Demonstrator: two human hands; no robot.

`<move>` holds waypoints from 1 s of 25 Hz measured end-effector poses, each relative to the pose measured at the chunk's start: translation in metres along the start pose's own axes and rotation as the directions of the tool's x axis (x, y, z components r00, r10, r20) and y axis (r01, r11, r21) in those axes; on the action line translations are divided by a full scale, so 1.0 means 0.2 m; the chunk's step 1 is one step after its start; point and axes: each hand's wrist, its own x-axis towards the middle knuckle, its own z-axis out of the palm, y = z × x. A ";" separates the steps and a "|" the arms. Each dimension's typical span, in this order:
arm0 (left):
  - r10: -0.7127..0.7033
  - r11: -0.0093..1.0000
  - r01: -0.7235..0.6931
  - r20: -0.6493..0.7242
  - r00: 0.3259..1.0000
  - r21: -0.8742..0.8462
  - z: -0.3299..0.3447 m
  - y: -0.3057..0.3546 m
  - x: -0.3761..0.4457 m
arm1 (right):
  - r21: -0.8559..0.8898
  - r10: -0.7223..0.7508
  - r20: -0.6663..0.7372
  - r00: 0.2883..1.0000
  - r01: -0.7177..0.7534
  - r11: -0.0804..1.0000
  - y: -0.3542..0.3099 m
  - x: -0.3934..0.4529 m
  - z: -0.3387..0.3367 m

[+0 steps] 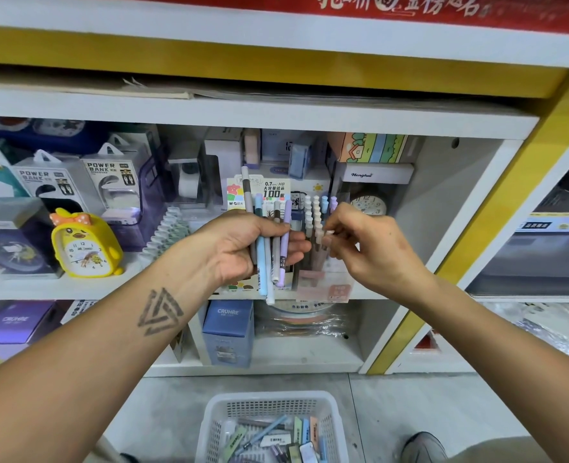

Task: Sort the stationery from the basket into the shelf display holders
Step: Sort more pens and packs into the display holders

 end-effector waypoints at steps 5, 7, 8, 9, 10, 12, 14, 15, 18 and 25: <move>0.006 1.000 -0.006 0.031 1.000 0.013 0.01 -0.01 0.00 | -0.084 0.024 0.056 0.998 -0.019 0.996 0.00 -0.01 0.03; 0.005 1.000 -0.005 0.055 0.998 0.006 0.01 -0.01 0.00 | -0.160 0.010 0.035 0.999 -0.005 0.987 -0.01 0.01 0.03; 0.005 1.000 -0.005 0.069 0.998 0.001 0.02 -0.01 0.00 | -0.166 0.035 0.010 0.999 -0.033 0.986 -0.02 0.02 0.02; 0.009 1.000 -0.009 0.083 0.997 -0.002 0.02 -0.01 0.00 | -0.106 0.102 -0.013 0.995 -0.103 0.989 -0.03 0.03 0.02; 0.017 1.000 -0.017 0.090 0.996 -0.003 0.03 -0.02 0.00 | 0.029 0.207 -0.015 0.978 -0.207 0.978 -0.06 0.05 0.01; 0.039 0.999 -0.039 0.087 0.995 0.003 0.05 -0.02 0.00 | 0.308 0.386 0.082 0.919 -0.392 0.867 -0.10 0.07 0.01; 0.055 0.998 -0.057 0.077 0.996 0.019 0.06 -0.02 0.01 | 0.422 0.409 0.160 0.899 -0.437 0.795 -0.14 0.08 0.02; 0.061 0.998 -0.063 0.076 0.995 0.021 0.06 -0.02 0.01 | 0.478 0.411 0.182 0.894 -0.445 0.757 -0.15 0.08 0.02; 0.070 0.998 -0.070 0.087 0.994 0.001 0.05 -0.02 0.03 | 0.643 0.433 0.254 0.865 -0.485 0.592 -0.15 0.09 0.00; 0.109 0.989 -0.100 0.080 0.991 -0.112 0.07 0.01 0.02 | 0.730 0.557 0.090 0.826 -0.435 0.527 -0.14 0.12 -0.04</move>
